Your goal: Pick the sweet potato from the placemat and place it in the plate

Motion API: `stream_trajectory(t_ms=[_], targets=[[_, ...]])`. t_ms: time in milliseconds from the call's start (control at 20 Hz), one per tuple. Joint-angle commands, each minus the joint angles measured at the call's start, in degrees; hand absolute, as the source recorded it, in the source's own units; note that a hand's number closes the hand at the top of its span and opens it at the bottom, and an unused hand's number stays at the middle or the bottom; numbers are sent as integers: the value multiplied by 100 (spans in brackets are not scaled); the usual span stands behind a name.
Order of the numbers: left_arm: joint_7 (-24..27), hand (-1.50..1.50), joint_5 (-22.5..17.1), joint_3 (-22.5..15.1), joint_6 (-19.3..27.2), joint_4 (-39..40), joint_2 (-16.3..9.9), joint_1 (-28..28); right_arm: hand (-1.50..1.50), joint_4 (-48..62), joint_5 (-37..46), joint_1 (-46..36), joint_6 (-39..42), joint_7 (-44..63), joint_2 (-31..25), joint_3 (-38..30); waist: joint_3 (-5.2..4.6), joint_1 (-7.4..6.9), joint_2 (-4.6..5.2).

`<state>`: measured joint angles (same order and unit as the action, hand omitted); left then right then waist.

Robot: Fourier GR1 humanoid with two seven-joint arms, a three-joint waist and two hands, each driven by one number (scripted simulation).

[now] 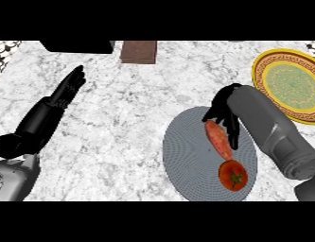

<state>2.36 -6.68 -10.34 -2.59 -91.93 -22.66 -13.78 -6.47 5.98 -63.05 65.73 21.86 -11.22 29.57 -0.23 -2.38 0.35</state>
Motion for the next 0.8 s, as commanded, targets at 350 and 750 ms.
stream_trajectory(t_ms=[350,750], targets=[[-61,0,133,155,-41,-25,126,149,-150,-176,419,306,241,-43,371,142,26,111,1],[-32,0,139,126,-136,-228,159,312,150,-1141,807,903,-28,-1026,140,421,32,79,30]])
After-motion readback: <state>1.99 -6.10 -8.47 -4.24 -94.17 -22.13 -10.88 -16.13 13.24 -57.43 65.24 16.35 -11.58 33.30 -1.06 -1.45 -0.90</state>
